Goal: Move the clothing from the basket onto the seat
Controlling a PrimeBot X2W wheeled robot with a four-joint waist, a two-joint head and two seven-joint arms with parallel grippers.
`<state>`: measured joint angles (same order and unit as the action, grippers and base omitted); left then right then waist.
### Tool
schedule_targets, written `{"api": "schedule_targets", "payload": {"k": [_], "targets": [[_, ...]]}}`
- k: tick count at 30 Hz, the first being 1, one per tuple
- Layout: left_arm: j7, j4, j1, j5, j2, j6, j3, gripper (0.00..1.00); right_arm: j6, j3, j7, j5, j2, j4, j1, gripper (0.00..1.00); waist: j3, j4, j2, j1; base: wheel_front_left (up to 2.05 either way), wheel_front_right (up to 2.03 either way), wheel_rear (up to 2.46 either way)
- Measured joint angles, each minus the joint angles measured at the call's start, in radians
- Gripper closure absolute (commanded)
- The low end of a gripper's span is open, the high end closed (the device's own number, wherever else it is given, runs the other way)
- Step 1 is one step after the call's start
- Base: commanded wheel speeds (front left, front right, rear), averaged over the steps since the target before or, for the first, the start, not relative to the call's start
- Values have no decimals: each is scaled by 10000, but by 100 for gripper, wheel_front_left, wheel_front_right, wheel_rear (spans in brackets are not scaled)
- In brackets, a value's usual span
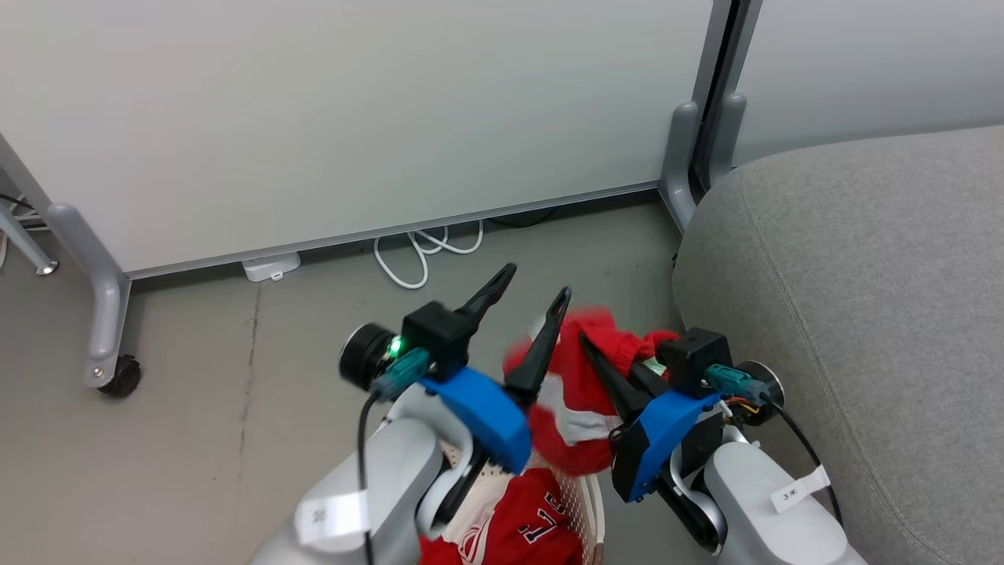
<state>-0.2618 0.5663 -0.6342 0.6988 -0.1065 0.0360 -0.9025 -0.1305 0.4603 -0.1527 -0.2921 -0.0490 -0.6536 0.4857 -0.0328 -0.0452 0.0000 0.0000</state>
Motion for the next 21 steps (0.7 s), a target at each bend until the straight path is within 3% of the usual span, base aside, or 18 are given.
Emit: {"api": "schedule_targets", "payload": {"k": [9,21], "targets": [[0,-1691,2322,-1369,-706,623,1850,0,0,-336,-36,186,2,140,-108,100,-19,117,0,0,0,0,0],[-12,-2834,4609,-2964,-604,882,4153,0,0,-650,88,380,2,470,-312,100,36,162,0,0,0,0,0]]}}
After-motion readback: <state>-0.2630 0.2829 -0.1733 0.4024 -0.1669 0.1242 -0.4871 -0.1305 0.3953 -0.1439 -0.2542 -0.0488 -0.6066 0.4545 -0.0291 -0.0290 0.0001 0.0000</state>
